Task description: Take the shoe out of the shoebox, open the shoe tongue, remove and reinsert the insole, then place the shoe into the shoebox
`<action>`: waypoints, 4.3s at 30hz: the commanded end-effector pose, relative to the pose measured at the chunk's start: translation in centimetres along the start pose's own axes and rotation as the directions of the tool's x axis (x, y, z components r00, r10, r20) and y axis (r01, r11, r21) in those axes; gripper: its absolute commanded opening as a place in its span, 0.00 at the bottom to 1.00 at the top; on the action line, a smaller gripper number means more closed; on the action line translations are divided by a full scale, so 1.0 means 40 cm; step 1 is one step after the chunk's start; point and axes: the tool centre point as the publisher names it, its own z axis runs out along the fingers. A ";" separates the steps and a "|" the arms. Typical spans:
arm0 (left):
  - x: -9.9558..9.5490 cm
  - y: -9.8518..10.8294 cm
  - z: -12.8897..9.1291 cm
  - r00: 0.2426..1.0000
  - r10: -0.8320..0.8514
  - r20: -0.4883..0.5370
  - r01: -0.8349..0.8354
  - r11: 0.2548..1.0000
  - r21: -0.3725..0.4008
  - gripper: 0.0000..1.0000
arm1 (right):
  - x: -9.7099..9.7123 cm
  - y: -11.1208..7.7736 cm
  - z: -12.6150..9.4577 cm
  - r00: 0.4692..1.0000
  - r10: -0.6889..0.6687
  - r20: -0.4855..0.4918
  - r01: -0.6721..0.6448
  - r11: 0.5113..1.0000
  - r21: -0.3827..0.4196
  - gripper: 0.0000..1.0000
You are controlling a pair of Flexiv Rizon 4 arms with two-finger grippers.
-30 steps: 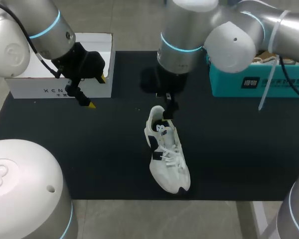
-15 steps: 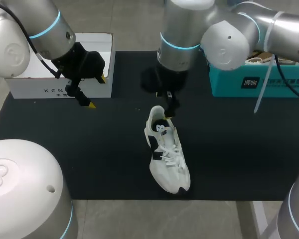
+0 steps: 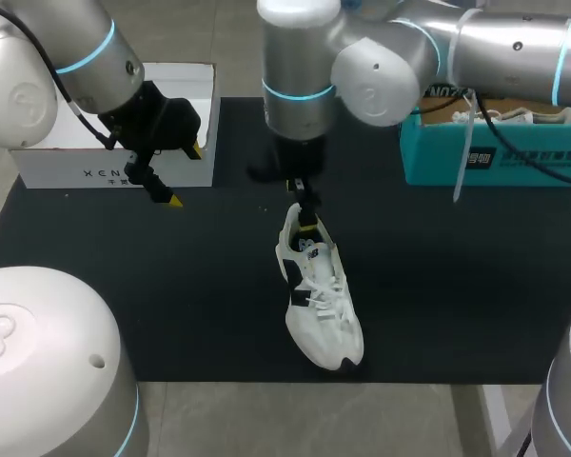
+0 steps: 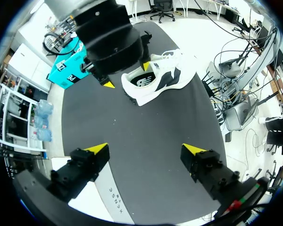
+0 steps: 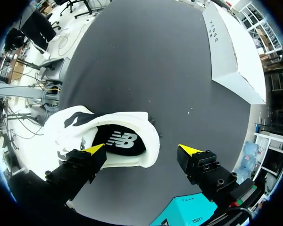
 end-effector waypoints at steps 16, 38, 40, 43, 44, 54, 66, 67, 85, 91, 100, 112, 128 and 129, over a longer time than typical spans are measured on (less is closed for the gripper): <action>0.001 0.000 -0.001 1.000 0.000 0.000 0.000 1.000 -0.003 1.00 | -0.025 -0.014 0.053 0.998 0.055 -0.003 -0.055 0.998 0.024 1.00; 0.001 0.000 -0.001 1.000 0.000 0.000 0.000 1.000 -0.003 1.00 | -0.041 -0.023 0.090 0.998 0.058 -0.018 -0.057 0.998 0.035 0.00; 0.001 0.000 -0.001 1.000 0.000 0.000 0.000 1.000 -0.003 1.00 | -0.039 -0.024 0.091 0.998 0.061 -0.016 -0.060 0.998 0.035 0.00; 0.001 0.000 -0.001 1.000 0.000 0.000 0.000 1.000 -0.003 1.00 | -0.037 -0.024 0.093 0.998 0.064 -0.013 -0.063 0.997 0.033 0.00; 0.001 0.000 -0.001 1.000 0.000 0.000 0.000 1.000 -0.003 1.00 | -0.036 -0.024 0.093 0.998 0.065 -0.013 -0.065 0.997 0.032 0.00; 0.001 0.000 -0.001 1.000 0.000 0.000 0.000 1.000 -0.003 1.00 | -0.013 -0.026 0.048 0.995 0.092 0.028 -0.093 0.995 0.037 0.00; 0.001 0.000 -0.001 1.000 0.000 0.000 0.000 1.000 -0.003 1.00 | -0.041 -0.111 -0.205 0.982 0.154 0.110 -0.164 0.982 0.091 0.00; 0.001 0.000 -0.001 1.000 0.000 0.000 0.000 1.000 -0.003 1.00 | -0.044 -0.122 -0.230 0.981 0.155 0.119 -0.167 0.981 0.097 0.00; 0.001 0.000 -0.001 1.000 0.000 0.000 0.000 1.000 -0.003 1.00 | -0.069 -0.148 -0.351 0.977 0.154 0.150 -0.173 0.977 0.124 0.00; 0.001 0.000 -0.001 1.000 0.000 0.000 0.000 1.000 -0.003 1.00 | -0.069 -0.148 -0.351 0.977 0.154 0.150 -0.173 0.977 0.124 0.00; 0.001 0.000 -0.001 1.000 0.000 0.000 0.000 1.000 -0.003 1.00 | -0.123 -0.353 -0.373 0.980 0.131 0.149 -0.151 0.980 0.133 0.00; 0.001 0.000 -0.001 1.000 0.000 0.000 0.000 1.000 -0.003 1.00 | -0.290 -0.789 -0.376 0.962 0.163 0.218 -0.183 0.980 0.073 0.00; 0.001 0.000 -0.001 1.000 0.000 0.000 0.000 1.000 -0.003 1.00 | -0.499 -1.133 -0.480 0.954 0.201 0.223 -0.229 0.968 0.106 0.00; 0.001 0.000 -0.001 1.000 0.000 0.000 0.000 1.000 -0.003 1.00 | -0.506 -1.142 -0.485 0.953 0.203 0.226 -0.231 0.967 0.108 0.00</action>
